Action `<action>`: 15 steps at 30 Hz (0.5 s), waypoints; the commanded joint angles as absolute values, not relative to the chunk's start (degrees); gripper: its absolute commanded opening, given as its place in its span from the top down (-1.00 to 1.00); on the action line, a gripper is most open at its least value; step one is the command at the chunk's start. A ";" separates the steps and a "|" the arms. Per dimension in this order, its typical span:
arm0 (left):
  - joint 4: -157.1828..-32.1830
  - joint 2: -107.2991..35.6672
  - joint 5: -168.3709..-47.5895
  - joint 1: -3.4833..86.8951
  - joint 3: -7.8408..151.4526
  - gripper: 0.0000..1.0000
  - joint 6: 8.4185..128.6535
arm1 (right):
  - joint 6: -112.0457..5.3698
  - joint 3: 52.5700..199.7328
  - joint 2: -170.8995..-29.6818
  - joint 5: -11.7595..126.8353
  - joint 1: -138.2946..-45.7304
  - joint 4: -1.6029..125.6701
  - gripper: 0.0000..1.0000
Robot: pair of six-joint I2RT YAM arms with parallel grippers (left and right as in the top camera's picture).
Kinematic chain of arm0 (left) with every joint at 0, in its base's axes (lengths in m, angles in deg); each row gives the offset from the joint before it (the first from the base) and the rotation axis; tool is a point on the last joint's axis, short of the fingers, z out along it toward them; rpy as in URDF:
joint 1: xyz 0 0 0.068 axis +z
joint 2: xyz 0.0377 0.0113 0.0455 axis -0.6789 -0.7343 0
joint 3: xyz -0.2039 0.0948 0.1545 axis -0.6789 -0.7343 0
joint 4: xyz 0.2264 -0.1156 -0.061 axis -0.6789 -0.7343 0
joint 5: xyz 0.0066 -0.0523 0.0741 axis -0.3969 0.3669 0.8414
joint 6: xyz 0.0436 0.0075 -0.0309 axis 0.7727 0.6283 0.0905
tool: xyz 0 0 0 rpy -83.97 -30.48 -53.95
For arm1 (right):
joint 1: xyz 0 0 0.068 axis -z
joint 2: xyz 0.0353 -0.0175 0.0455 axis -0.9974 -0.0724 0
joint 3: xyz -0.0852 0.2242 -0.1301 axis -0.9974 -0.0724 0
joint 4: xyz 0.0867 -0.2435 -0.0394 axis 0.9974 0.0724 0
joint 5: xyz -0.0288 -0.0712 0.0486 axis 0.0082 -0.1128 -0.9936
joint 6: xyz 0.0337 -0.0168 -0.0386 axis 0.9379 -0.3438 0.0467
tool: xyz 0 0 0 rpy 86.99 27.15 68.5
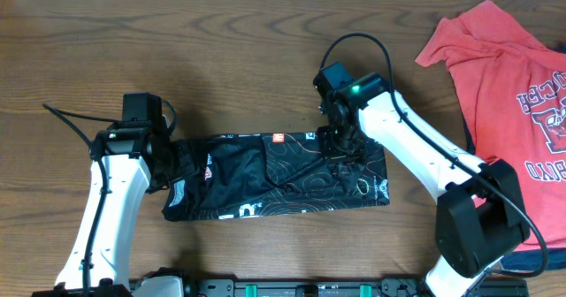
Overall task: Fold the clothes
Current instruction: 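Fold the strip's right end leftward over the middle with the right gripper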
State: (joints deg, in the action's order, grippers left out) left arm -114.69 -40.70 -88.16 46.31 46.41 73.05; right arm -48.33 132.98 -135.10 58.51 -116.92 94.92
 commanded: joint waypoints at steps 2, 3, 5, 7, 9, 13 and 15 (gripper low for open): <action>-115.11 -40.35 -88.75 46.48 47.30 -0.29 72.94 | -47.33 132.78 -135.73 56.98 -118.62 94.79 0.95; -115.11 -40.35 -88.75 46.48 47.30 -0.28 72.94 | -47.33 132.78 -135.73 56.96 -118.95 94.81 0.95; -115.11 -40.35 -88.75 46.50 47.30 -0.29 72.94 | -47.35 132.78 -135.73 56.96 -119.69 94.85 0.94; -115.11 -40.35 -88.75 46.48 47.30 -0.29 72.94 | -47.35 132.78 -135.73 56.96 -120.44 94.83 0.93; -115.11 -40.35 -88.75 46.48 47.30 -0.29 72.94 | -47.35 132.78 -135.73 56.98 -121.07 94.81 0.92; -115.11 -40.35 -88.75 46.48 47.30 -0.29 72.94 | -47.35 132.78 -135.73 56.98 -121.84 94.81 0.88; -115.11 -40.35 -88.75 46.50 47.30 -0.29 72.94 | -47.33 132.78 -135.73 56.98 -121.97 94.81 0.86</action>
State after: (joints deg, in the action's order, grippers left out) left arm -114.69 -40.70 -88.16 46.31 46.41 73.07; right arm -48.14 132.98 -135.12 57.44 -121.20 94.92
